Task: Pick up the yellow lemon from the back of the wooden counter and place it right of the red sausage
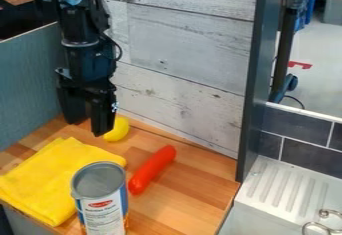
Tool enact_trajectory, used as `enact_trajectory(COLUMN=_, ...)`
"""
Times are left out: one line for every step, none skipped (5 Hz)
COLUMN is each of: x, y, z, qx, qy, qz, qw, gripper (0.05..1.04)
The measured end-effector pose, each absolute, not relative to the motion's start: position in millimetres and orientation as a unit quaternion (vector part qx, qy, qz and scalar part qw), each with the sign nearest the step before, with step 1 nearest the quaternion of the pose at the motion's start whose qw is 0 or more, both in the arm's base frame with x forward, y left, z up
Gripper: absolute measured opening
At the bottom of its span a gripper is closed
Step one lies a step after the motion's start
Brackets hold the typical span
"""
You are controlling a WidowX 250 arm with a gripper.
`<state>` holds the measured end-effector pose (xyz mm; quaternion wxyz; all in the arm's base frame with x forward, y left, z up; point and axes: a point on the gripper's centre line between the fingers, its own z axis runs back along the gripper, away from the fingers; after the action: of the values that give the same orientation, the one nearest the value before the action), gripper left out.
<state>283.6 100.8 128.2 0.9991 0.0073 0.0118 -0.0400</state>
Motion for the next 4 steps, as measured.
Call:
enact_trajectory(x=283, y=100, z=121, qx=0.000, qy=0.023, qz=-0.039, qw=0.999, gripper=1.001)
enact_trajectory(x=306, y=98, z=128, qx=-0.026, qy=0.002, qz=-0.058, qw=0.998, gripper=1.001)
enact_trajectory(x=322, y=107, z=141, qx=0.000, qy=-0.030, qz=-0.058, qw=0.998, gripper=1.001)
enact_trajectory(x=336, y=124, z=134, qx=0.041, qy=-0.031, qz=-0.049, qw=0.997, gripper=1.001)
